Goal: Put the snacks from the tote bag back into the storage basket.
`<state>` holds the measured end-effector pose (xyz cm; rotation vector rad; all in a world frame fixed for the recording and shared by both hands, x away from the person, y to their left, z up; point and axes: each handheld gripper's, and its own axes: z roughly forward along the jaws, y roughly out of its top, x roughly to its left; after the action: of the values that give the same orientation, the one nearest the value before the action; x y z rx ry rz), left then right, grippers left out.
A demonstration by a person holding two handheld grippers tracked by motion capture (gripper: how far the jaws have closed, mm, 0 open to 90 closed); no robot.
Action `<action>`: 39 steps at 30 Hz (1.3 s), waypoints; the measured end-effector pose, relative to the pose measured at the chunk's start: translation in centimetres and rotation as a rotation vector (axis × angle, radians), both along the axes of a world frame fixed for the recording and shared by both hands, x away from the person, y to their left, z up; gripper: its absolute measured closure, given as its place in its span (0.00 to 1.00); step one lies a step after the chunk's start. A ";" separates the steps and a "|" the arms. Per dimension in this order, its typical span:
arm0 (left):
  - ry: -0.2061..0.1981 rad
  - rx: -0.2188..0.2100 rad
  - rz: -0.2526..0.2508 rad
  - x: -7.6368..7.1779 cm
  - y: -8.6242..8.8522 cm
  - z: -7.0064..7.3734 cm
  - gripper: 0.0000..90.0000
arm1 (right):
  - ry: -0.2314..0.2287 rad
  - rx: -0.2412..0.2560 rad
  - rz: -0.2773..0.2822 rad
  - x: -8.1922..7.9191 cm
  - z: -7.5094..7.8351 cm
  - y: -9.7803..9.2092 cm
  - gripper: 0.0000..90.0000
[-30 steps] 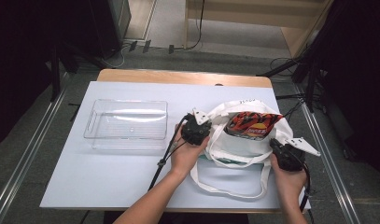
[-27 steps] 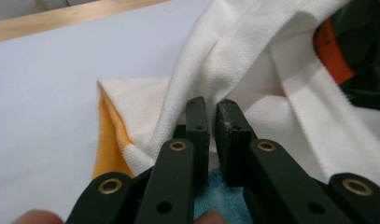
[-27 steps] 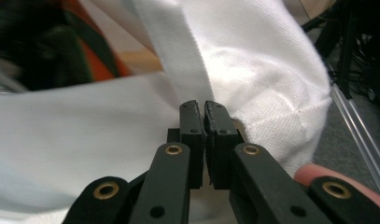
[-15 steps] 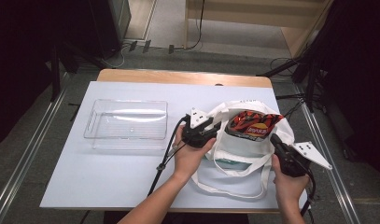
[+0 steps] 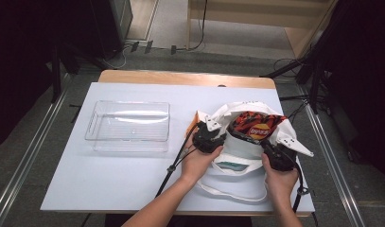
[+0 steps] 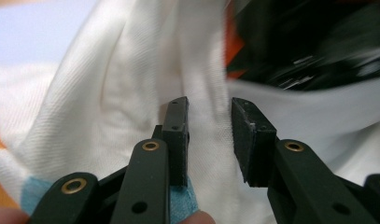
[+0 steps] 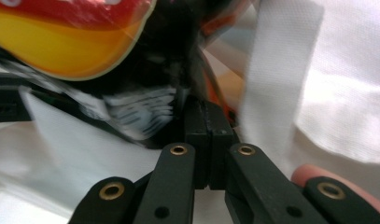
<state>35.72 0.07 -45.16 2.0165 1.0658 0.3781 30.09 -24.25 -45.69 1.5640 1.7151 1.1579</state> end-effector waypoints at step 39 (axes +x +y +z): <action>-0.088 0.041 -0.026 -1.0 0.2 -2.3 0.68 | -0.238 0.104 0.116 -1.5 4.1 1.3 1.00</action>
<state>34.74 0.24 -47.50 2.0285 0.9838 0.4739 28.62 -22.96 -41.55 1.3371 1.6269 1.4500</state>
